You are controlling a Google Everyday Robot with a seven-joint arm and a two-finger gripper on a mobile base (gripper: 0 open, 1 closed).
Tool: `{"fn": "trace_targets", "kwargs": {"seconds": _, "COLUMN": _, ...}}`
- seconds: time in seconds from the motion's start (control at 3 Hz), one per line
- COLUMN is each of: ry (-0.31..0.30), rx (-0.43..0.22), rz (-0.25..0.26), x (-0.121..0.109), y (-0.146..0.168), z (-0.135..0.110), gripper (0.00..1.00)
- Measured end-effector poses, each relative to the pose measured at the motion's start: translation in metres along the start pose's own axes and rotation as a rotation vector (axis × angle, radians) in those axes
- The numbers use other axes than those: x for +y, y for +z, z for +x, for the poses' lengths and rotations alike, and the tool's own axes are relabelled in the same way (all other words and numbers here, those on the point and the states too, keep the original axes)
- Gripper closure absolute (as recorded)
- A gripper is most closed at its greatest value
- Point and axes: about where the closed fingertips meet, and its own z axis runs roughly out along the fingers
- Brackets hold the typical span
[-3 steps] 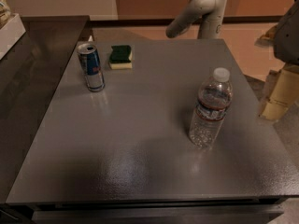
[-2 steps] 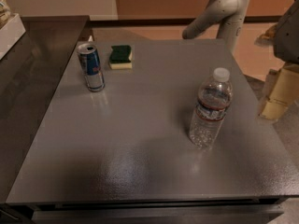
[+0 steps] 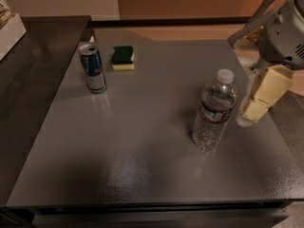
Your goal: Move water bottle near redbull can
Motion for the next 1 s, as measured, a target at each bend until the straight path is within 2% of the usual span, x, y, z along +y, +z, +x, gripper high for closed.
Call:
{"fn": "trace_targets", "kwargs": {"seconds": 0.33, "ry": 0.0, "rx": -0.111, "rz": -0.067, "x": 0.01, "y": 0.012, "z": -0.011, "gripper": 0.0}}
{"fn": "trace_targets", "kwargs": {"seconds": 0.67, "ry": -0.017, "rx": -0.192, "rz": -0.125, "x": 0.025, "y": 0.019, "z": -0.026, "gripper": 0.0}}
{"fn": "trace_targets", "kwargs": {"seconds": 1.0, "ry": -0.03, "rx": -0.225, "rz": -0.155, "x": 0.034, "y": 0.025, "z": -0.033, "gripper": 0.18}}
